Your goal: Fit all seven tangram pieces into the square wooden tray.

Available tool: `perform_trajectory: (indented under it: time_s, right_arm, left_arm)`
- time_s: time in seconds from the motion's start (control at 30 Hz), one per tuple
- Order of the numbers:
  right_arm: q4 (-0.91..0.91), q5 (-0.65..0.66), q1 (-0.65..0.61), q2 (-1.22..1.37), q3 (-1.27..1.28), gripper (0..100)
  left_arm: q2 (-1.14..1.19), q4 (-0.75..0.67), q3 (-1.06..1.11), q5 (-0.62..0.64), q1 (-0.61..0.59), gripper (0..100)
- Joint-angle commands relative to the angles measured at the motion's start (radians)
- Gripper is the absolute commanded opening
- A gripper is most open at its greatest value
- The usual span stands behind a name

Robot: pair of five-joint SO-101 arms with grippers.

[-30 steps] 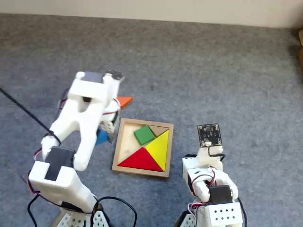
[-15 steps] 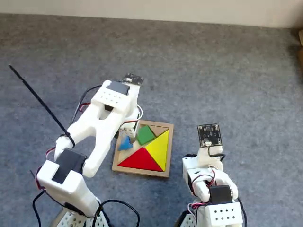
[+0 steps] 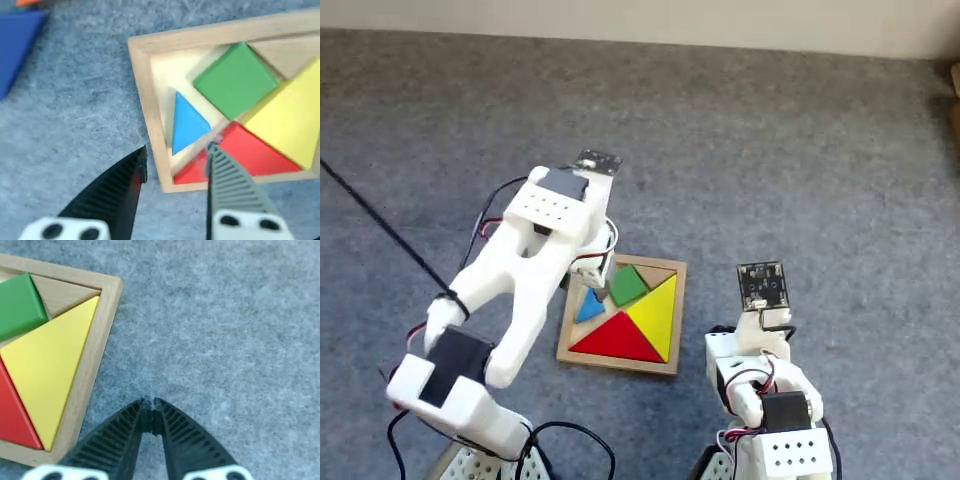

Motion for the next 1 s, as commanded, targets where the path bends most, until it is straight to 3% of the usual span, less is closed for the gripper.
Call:
perform_trajectory:
  time_s: [0.0, 0.2, 0.77, 0.97]
  right_arm:
    - [0.005, -0.005, -0.007, -0.010, 0.148, 1.9]
    - [0.005, -0.005, -0.007, -0.010, 0.148, 1.9]
    - [0.005, -0.005, -0.007, -0.010, 0.148, 1.9]
    - [0.005, -0.005, -0.007, -0.010, 0.148, 1.9]
  left_arm:
    - [-0.067, 0.012, -0.016, -0.163, -0.071, 14]
    - [-0.067, -0.066, 0.101, -0.296, -0.108, 13]
    - [-0.067, -0.399, 0.315, -0.245, 0.012, 13]
    - [-0.077, -0.399, 0.318, -0.245, 0.035, 13]
